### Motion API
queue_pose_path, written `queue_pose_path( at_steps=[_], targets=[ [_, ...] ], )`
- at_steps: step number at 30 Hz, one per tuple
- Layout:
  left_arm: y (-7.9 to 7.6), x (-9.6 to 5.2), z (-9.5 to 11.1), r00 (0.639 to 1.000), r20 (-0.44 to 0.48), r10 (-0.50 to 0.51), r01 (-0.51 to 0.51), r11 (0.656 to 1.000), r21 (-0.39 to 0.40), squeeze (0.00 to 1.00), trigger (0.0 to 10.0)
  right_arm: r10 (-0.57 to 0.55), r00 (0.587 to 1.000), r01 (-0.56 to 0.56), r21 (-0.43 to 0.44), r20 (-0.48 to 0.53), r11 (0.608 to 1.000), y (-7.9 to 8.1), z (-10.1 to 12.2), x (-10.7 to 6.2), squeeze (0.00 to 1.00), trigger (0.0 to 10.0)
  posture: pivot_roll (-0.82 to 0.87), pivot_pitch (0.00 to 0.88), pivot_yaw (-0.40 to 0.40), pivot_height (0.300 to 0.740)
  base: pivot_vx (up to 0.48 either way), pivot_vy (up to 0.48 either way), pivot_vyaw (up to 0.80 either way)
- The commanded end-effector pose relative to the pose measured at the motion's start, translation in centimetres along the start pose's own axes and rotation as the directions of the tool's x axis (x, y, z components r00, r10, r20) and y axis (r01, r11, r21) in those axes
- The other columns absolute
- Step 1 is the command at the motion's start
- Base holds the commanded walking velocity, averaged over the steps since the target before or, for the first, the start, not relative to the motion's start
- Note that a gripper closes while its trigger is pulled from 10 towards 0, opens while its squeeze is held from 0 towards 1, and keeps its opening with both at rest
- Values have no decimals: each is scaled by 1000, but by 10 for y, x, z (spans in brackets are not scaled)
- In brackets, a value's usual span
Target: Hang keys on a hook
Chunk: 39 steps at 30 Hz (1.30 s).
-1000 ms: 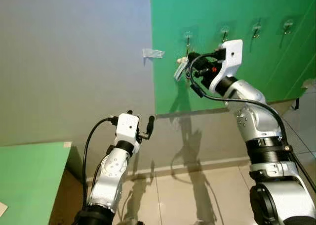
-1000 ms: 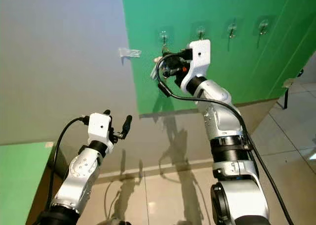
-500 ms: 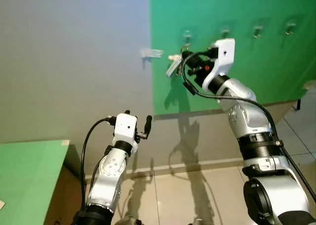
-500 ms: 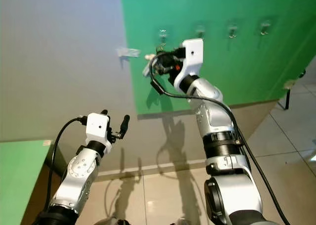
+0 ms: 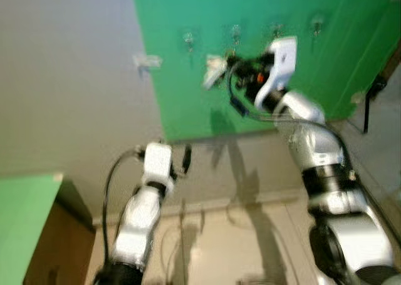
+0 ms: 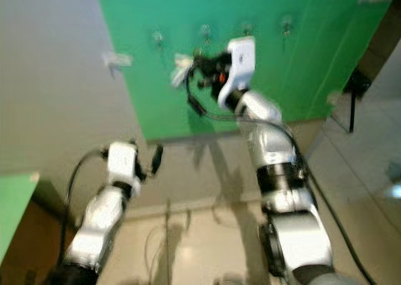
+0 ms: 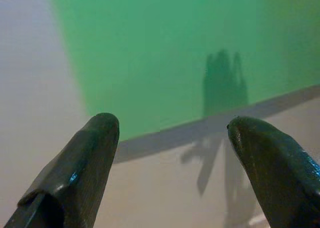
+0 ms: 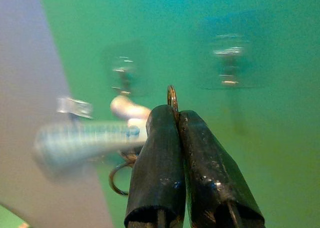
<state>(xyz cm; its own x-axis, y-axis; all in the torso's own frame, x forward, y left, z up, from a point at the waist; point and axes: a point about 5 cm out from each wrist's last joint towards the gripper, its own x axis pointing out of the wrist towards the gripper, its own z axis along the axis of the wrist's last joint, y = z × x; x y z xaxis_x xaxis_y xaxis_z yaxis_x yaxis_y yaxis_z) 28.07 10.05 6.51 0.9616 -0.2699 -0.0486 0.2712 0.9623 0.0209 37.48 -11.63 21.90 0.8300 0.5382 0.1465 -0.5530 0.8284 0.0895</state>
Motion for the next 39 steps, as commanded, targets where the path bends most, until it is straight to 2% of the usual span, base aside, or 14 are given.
queue_pose_path(
  at_steps=[1, 7, 10, 11, 13, 16, 19, 24, 27, 32, 39],
  targets=[
    [5, 1, 0, 1000, -6, 9, -9, 1000, 17, 0, 10000, 30, 999, -30, 4, 18, 1000, 5, 5, 4, 0, 0, -179, 0, 55, 740, 0, 0, 0],
    [-1, 1, 1, 1000, -1, -28, 28, 999, 31, 0, 10000, 80, 997, -80, -3, 14, 997, 12, 8, 11, 0, 0, -176, 0, 54, 740, 0, 0, 0],
    [-8, -2, 2, 995, 13, -103, 102, 993, 62, 0, 10000, 104, 994, -104, -7, 17, 995, 16, 12, 21, 0, 0, -162, 0, 45, 740, 0, 0, 0],
    [-4, -3, -2, 996, 0, -95, 95, 996, 0, 0, 10000, 115, 993, -115, -3, 19, 993, 17, 15, 27, 0, 0, -151, 0, 36, 740, 0, 0, 0],
    [-3, -3, -2, 996, -3, -91, 91, 996, -11, 0, 10000, 120, 993, -120, -1, 18, 993, 18, 16, 29, 0, 0, -142, 0, 29, 740, 0, 0, 0],
    [0, 1, 4, 994, 25, -102, 101, 994, 48, 0, 10000, 143, 990, -143, 5, 15, 990, 22, 18, 36, 0, 0, -129, 0, 20, 740, 0, 0, 0],
    [1, 3, 8, 995, 41, -91, 89, 995, 44, 0, 10000, 157, 988, -157, 13, 14, 987, 25, 20, 40, 0, 0, -123, 0, 13, 740, 0, 0, 0],
    [-7, 2, 10, 991, 57, -119, 118, 993, 11, 0, 10000, 180, 984, -180, 47, 7, 983, 28, 21, 47, 0, 0, -102, 0, -7, 740, 0, 0, 0],
    [-19, -3, 7, 983, 57, -176, 178, 984, -23, 0, 10000, 173, 985, -173, 71, -4, 982, 27, 19, 52, 0, 0, -95, 0, -12, 740, 0, 0, 0],
    [-29, -7, 4, 974, 45, -222, 223, 975, -24, 0, 10000, 155, 988, -153, 73, -14, 985, 24, 18, 54, 0, 0, -78, 0, -17, 740, 0, 0, 0],
    [-29, -10, 5, 976, 43, -214, 215, 976, -37, 0, 10000, 62, 998, -60, 93, -10, 994, 9, 18, 53, 0, 0, -54, 0, -8, 740, 0, 0, 0]
  ],
)
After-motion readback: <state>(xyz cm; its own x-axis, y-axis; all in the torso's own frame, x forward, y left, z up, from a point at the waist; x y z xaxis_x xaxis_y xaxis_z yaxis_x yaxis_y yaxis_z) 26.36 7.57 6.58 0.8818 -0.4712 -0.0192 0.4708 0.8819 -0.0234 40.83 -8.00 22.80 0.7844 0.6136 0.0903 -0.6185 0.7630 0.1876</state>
